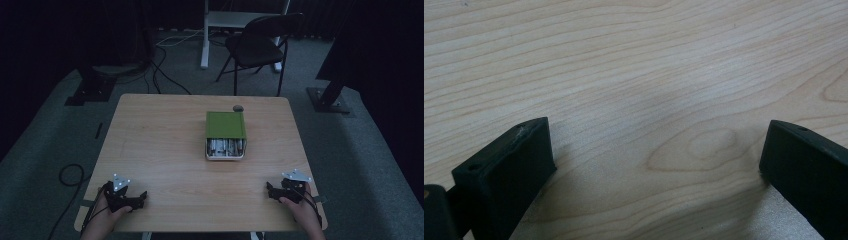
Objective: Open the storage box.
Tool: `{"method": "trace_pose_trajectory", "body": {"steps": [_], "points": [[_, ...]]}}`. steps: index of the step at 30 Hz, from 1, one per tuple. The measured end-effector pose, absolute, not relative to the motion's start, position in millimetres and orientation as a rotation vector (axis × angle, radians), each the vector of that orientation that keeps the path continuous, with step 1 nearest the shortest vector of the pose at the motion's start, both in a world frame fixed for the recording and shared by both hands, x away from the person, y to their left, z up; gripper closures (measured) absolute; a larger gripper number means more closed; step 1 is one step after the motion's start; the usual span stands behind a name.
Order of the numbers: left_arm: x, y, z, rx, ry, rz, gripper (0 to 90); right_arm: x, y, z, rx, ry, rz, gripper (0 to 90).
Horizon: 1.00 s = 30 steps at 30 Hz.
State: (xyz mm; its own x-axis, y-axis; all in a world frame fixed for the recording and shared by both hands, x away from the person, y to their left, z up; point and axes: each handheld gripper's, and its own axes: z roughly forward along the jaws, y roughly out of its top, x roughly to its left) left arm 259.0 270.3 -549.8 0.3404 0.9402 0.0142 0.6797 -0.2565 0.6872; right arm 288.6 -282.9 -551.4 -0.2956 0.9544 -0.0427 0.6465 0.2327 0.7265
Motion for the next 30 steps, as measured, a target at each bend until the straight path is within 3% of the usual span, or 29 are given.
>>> {"method": "trace_pose_trajectory", "body": {"steps": [30], "points": [[259,270,-550,2.024,1.411,0.578,1.5,304,-221,-537,1.216,2.089,0.791,12.7]]}}
